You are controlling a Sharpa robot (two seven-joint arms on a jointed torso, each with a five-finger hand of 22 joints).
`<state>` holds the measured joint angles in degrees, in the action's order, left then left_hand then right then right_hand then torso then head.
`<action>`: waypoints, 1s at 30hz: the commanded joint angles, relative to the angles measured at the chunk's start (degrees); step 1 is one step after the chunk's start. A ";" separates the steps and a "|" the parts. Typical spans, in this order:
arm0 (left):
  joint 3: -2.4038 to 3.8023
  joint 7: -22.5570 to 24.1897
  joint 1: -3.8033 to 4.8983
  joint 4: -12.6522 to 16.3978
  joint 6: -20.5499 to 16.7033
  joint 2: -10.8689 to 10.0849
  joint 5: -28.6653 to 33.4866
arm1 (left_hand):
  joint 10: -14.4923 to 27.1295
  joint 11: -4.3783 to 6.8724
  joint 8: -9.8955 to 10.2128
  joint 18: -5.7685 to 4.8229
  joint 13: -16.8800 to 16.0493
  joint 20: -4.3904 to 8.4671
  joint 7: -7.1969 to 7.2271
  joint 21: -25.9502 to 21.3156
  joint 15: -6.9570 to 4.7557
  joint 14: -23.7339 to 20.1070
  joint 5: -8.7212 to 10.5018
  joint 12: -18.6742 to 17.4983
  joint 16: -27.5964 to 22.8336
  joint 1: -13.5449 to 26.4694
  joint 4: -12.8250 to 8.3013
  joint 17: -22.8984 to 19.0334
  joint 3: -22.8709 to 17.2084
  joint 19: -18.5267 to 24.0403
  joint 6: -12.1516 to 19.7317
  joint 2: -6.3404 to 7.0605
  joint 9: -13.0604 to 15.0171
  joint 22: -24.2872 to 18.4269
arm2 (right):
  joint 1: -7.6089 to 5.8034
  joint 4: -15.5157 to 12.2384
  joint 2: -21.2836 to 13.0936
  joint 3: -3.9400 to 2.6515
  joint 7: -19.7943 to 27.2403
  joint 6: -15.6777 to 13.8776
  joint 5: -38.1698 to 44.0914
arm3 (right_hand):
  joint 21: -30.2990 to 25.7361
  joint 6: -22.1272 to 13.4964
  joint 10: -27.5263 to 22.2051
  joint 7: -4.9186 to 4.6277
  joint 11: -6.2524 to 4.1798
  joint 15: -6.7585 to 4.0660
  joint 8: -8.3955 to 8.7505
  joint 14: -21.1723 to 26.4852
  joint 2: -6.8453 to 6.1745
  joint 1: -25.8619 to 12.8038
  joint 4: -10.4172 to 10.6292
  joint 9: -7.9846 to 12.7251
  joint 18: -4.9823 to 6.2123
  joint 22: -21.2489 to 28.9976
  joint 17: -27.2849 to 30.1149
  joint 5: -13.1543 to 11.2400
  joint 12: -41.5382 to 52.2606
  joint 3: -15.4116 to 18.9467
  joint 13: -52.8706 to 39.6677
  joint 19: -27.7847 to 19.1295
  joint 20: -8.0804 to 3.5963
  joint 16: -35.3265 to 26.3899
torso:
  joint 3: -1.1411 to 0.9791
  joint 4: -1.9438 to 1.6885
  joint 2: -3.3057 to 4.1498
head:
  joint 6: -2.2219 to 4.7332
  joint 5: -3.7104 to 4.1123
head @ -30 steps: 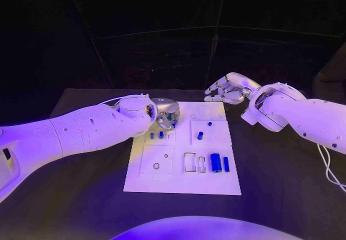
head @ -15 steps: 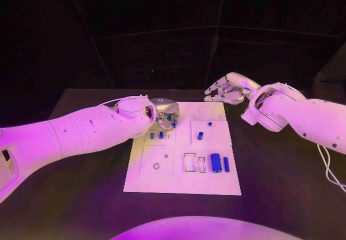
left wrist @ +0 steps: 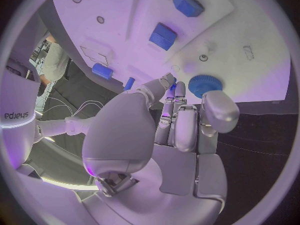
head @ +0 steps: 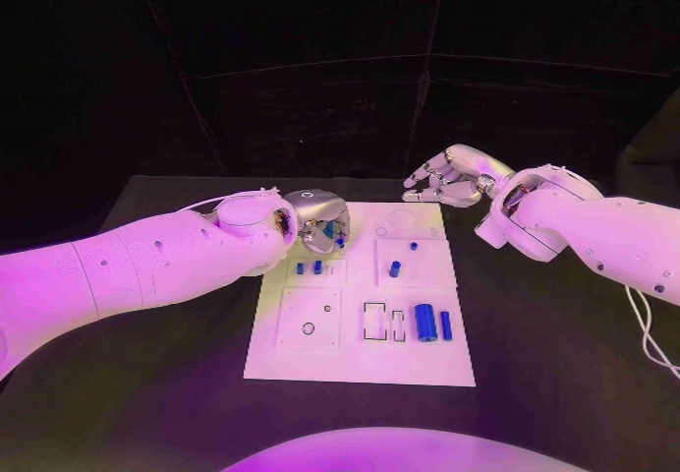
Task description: Assemble the parts on the task board
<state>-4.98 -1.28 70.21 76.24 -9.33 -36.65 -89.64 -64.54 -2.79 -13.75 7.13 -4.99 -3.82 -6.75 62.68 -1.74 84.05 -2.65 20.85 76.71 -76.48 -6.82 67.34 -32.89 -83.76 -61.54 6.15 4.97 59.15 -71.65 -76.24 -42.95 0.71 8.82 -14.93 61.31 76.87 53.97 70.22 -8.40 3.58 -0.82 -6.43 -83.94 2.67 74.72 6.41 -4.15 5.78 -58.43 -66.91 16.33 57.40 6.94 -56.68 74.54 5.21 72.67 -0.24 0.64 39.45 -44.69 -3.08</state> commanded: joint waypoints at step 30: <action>0.67 -1.44 0.11 3.17 2.88 -7.28 2.07 | -1.02 -0.16 0.94 -1.11 0.26 0.20 -0.20 0.69 -0.16 1.87 -0.20 -1.40 0.11 1.50 -0.21 -0.45 0.07 0.21 -0.56 0.58 -0.11 0.55 | -0.11 0.02 -0.23 -0.04 0.50 -0.13 -0.18 | -0.37 -0.26 -0.36 -0.10 -0.17 -0.24 -0.31 -1.51 0.37 0.07 -0.12 0.04 0.33 0.05 0.01 0.35 -0.17 0.22 0.00 -0.43 -0.06 -0.09 | -0.02 0.09 0.05 | -0.11 -0.38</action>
<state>-4.34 -2.34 70.26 79.51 -7.97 -44.08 -87.88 -65.12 -2.97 -13.08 7.13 -4.76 -3.82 -6.95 63.13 -1.73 84.05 -2.65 19.72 76.71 -75.63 -6.82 66.97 -32.89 -83.76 -61.73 6.59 4.83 59.64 -71.65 -76.17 -43.19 0.71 8.82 -14.93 61.31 76.87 53.97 70.22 -8.40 3.58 -0.82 -6.43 -83.94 2.66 74.72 6.41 -4.15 5.78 -58.43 -66.91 16.33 57.40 6.94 -56.69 74.54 5.21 72.67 -0.24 0.74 39.49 -44.77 -3.42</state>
